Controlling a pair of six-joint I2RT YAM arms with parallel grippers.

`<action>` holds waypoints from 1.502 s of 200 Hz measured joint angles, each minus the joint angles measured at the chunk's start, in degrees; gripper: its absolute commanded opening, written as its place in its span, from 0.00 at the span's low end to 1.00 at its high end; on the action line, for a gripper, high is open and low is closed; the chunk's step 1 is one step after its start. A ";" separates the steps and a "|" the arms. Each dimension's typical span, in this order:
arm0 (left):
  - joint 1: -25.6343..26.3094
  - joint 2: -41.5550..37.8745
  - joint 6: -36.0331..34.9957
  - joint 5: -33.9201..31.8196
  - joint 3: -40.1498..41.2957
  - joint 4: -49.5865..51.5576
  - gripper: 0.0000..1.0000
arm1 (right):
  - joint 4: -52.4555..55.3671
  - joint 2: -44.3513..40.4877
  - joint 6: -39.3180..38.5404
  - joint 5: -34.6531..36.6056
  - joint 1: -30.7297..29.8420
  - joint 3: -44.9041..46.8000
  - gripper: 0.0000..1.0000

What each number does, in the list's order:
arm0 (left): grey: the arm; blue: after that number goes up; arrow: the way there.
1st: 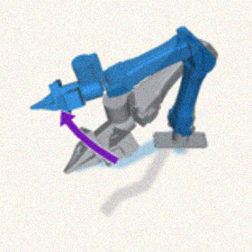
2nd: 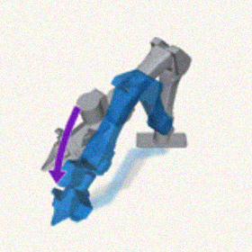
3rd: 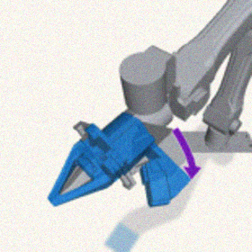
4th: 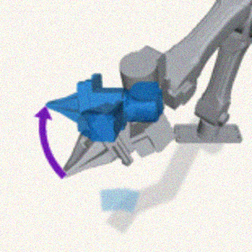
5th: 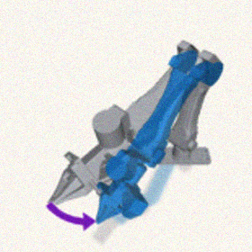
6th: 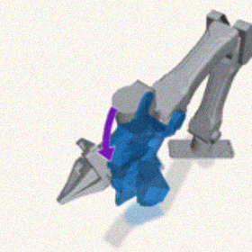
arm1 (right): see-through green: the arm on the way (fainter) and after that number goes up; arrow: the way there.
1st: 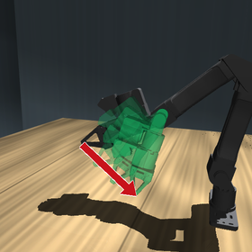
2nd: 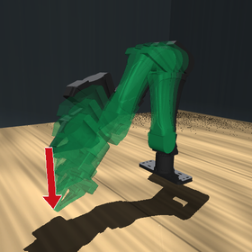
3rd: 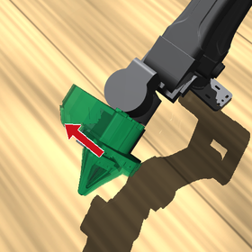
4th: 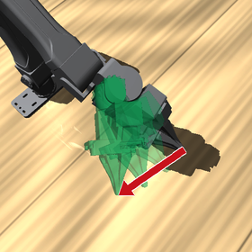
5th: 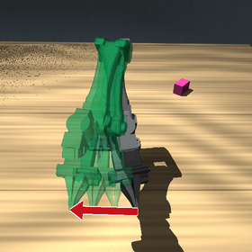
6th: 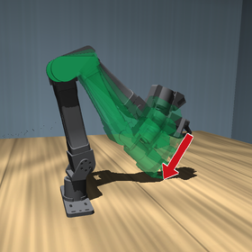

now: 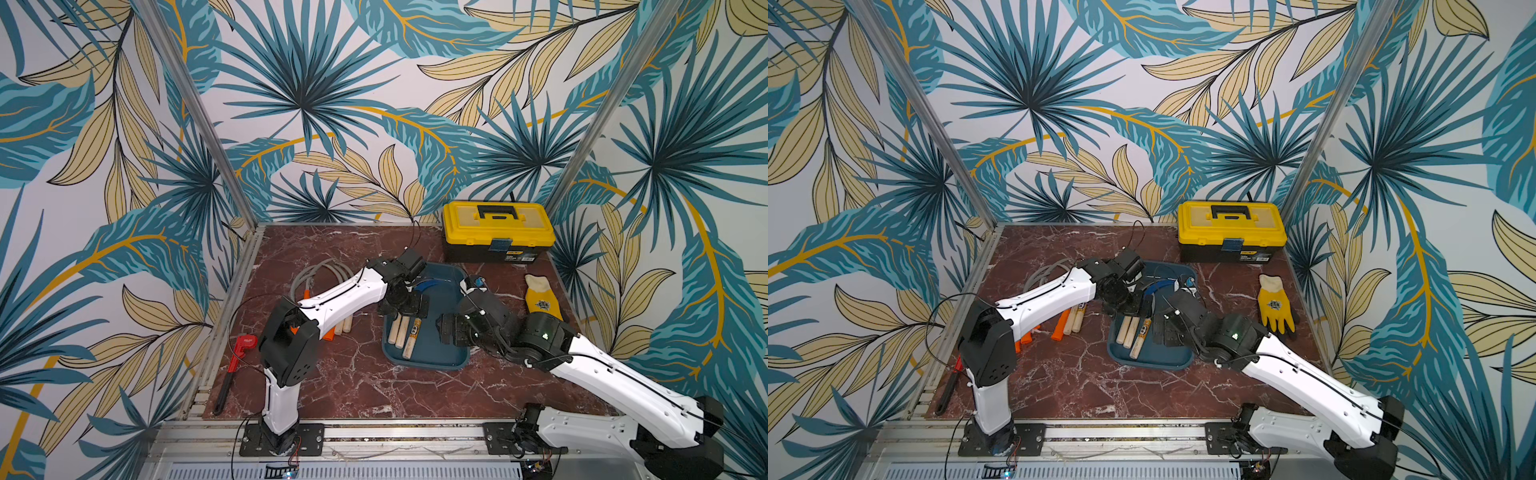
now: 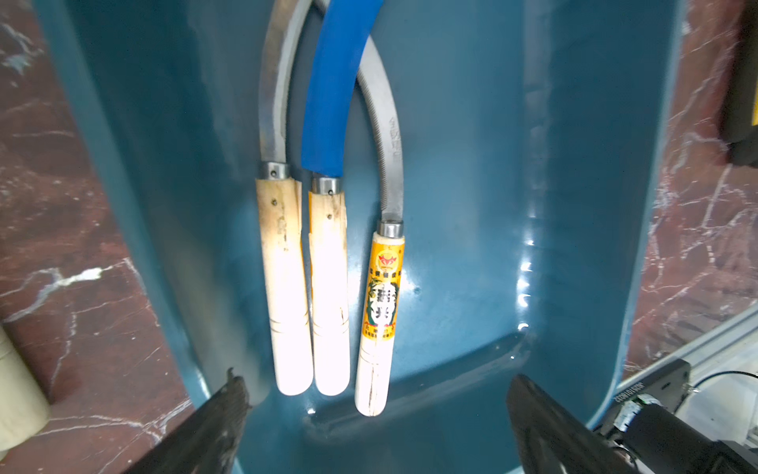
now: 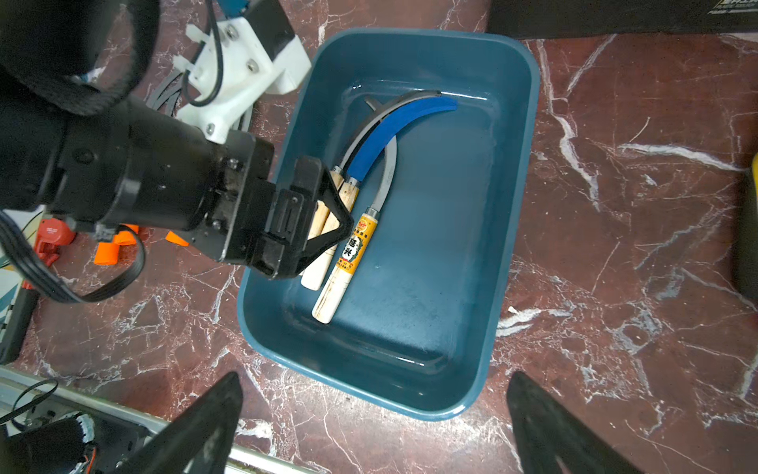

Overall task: Put small sickles into storage boxes
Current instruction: Place the sickle in the storage box, then pick up the sickle at the center of the board.

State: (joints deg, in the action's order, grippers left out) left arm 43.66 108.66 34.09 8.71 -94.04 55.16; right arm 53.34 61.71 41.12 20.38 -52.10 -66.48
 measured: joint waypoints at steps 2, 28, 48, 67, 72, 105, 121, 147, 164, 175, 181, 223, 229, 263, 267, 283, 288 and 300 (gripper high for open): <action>0.00 -0.09 0.00 -0.02 0.02 0.00 0.99 | 0.00 0.04 0.00 -0.11 -0.02 -0.11 1.00; -0.13 -2.03 0.04 -0.44 0.04 0.00 0.99 | -0.63 1.46 -0.11 -1.20 0.00 -1.57 1.00; -0.37 -3.82 0.07 -0.81 0.87 -0.07 1.00 | -1.36 2.86 -0.44 -2.12 0.00 -2.45 0.99; -0.63 -5.57 0.07 -1.01 2.49 -0.04 0.99 | -2.08 3.78 -0.70 -2.93 0.00 -2.64 1.00; -0.76 -5.99 0.07 -1.03 2.97 -0.02 1.00 | -2.23 3.98 -0.83 -3.13 0.00 -2.71 1.00; -1.99 -8.63 0.17 -1.38 6.10 -0.02 1.00 | -3.17 5.07 -1.07 -4.44 -0.02 -3.63 1.00; -2.91 -10.16 0.26 -1.66 7.93 -0.02 0.99 | -3.80 5.70 -1.09 -5.03 -0.02 -3.93 1.00; -4.35 -12.63 0.28 -2.23 10.93 0.04 0.99 | -4.68 7.15 -1.09 -5.99 -0.09 -4.42 1.00; -5.16 -14.10 0.26 -2.51 12.79 0.11 0.99 | -5.20 8.35 -1.11 -6.69 -0.20 -4.98 1.00; -5.66 -14.88 0.24 -2.75 13.90 0.09 0.99 | -5.64 9.07 -1.22 -7.13 -0.31 -5.44 1.00; -5.95 -15.23 0.24 -2.95 14.49 0.09 0.99 | -5.90 9.44 -1.27 -7.37 -0.35 -5.64 0.99; -7.89 -16.26 0.00 -3.61 18.45 0.13 0.99 | -7.63 12.33 -1.31 -9.11 -0.68 -6.40 0.99; -8.28 -16.31 -0.11 -3.65 19.04 0.13 0.99 | -7.89 12.74 -1.31 -9.35 -0.72 -6.45 1.00; -10.86 -16.33 -0.72 -4.50 21.62 0.26 0.99 | -9.25 14.84 -1.31 -10.51 -0.94 -6.58 1.00; -11.19 -16.33 -0.90 -4.59 21.70 0.28 0.98 | -9.40 15.08 -1.31 -10.62 -0.94 -6.58 0.99; -12.35 -16.20 -1.75 -5.05 21.79 0.28 0.96 | -9.88 16.00 -1.31 -10.99 -0.94 -6.60 0.99; -12.70 -16.06 -1.99 -5.09 21.79 0.24 0.96 | -9.97 16.24 -1.33 -11.06 -0.94 -6.60 1.00; -13.49 -15.50 -2.67 -5.31 21.79 0.22 0.93 | -10.08 16.79 -1.42 -11.28 -0.94 -6.62 1.00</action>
State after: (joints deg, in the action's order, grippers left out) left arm 30.17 93.17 31.42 3.40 -72.25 55.37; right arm 43.27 78.50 39.70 9.10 -53.04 -73.10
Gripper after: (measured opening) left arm 0.951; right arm 0.994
